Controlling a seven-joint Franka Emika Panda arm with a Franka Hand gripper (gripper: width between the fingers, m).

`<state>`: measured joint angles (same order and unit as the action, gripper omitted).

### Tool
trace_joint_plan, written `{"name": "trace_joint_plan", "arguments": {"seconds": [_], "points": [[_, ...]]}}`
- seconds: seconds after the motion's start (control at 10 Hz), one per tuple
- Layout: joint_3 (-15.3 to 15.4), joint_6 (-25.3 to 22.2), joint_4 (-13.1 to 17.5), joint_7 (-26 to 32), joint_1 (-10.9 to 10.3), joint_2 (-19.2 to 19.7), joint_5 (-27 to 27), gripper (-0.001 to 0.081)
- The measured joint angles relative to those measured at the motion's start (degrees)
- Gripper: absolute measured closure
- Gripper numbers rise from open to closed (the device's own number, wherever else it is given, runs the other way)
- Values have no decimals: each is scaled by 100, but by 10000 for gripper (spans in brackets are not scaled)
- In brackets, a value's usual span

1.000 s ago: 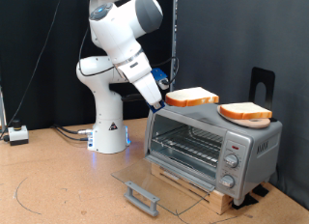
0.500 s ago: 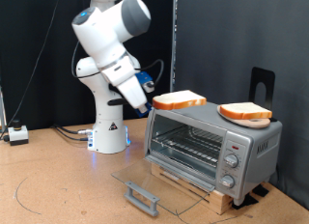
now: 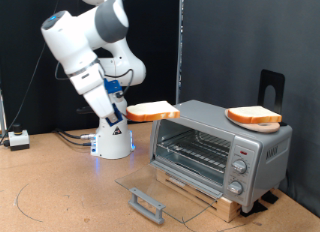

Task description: Make a piece of toast with the oven

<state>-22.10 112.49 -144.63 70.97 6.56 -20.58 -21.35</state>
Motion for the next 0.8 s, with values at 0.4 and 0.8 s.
{"name": "trace_joint_plan", "arguments": {"seconds": [0.4, 0.8], "points": [[13, 491, -278, 49, 2, 234, 210, 411], [18, 1467, -549, 343, -40, 1063, 145, 411]]}}
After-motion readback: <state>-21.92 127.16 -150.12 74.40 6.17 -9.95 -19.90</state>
